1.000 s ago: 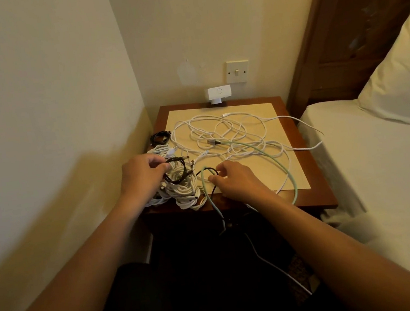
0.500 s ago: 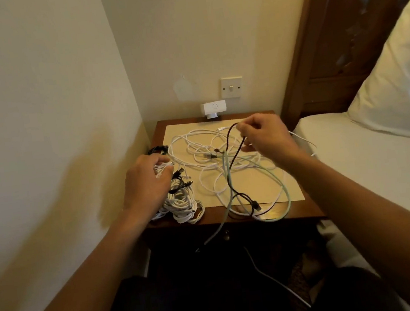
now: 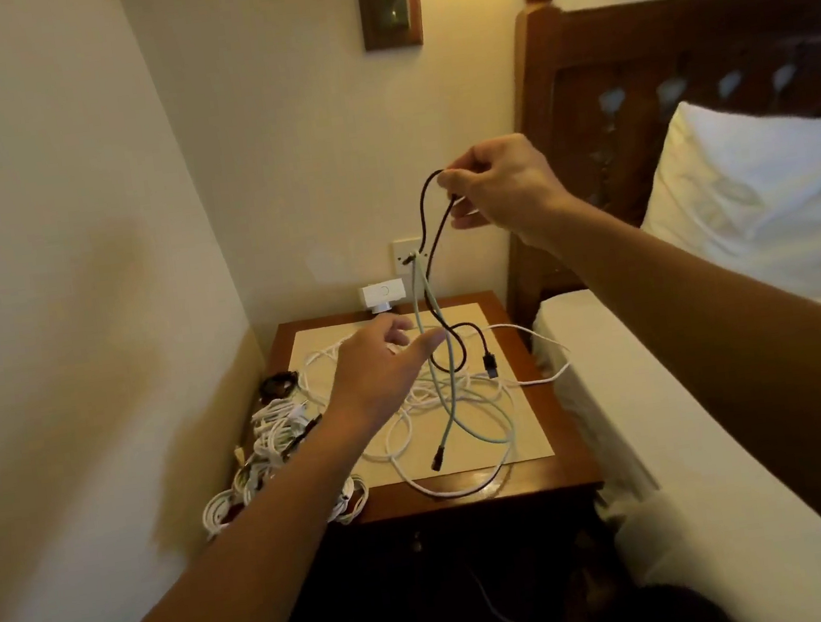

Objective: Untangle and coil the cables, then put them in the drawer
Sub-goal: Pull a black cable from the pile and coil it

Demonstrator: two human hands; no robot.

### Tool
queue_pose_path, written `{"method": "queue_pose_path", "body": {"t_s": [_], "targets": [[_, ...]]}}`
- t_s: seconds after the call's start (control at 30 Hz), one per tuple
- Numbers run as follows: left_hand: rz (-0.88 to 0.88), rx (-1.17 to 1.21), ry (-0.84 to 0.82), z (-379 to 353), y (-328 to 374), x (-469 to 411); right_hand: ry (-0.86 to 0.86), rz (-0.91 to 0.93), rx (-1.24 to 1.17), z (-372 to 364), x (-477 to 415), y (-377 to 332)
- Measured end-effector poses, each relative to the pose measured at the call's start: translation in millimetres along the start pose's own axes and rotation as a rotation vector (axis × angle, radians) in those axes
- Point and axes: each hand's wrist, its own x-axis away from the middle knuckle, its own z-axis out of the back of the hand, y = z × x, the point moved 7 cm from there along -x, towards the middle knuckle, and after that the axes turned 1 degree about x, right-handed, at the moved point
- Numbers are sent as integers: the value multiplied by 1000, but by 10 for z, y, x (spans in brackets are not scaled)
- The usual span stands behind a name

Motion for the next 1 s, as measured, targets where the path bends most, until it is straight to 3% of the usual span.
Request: {"method": "queue_pose_path", "body": {"t_s": [0.17,0.27,0.37,0.47,0.63,0.77,0.9,1.0], "targets": [[-15,28,70,-299,417,-273,15,66,70,176,-71,-79],[26,177,4,-299,406,-351,50,53,176,449,-104,159],[75,344,-68,-258,289,-390,113,-104,90,721,-132,597],[51,214,-65,-206,118,-414,223,-272,-176,954,-64,979],[75,299,-129,-179,-165,-452,417,-411,-246,1394,44,1406],[296,366,26,-26,-599,-629,493,-459,-194,1740,111,1637],[416,269,201,152,-928,-824,620,-470,-229,2190,204,1794],[442,302,190,98,-1017,-875,580,-454,-227,2433,262,1854]]}}
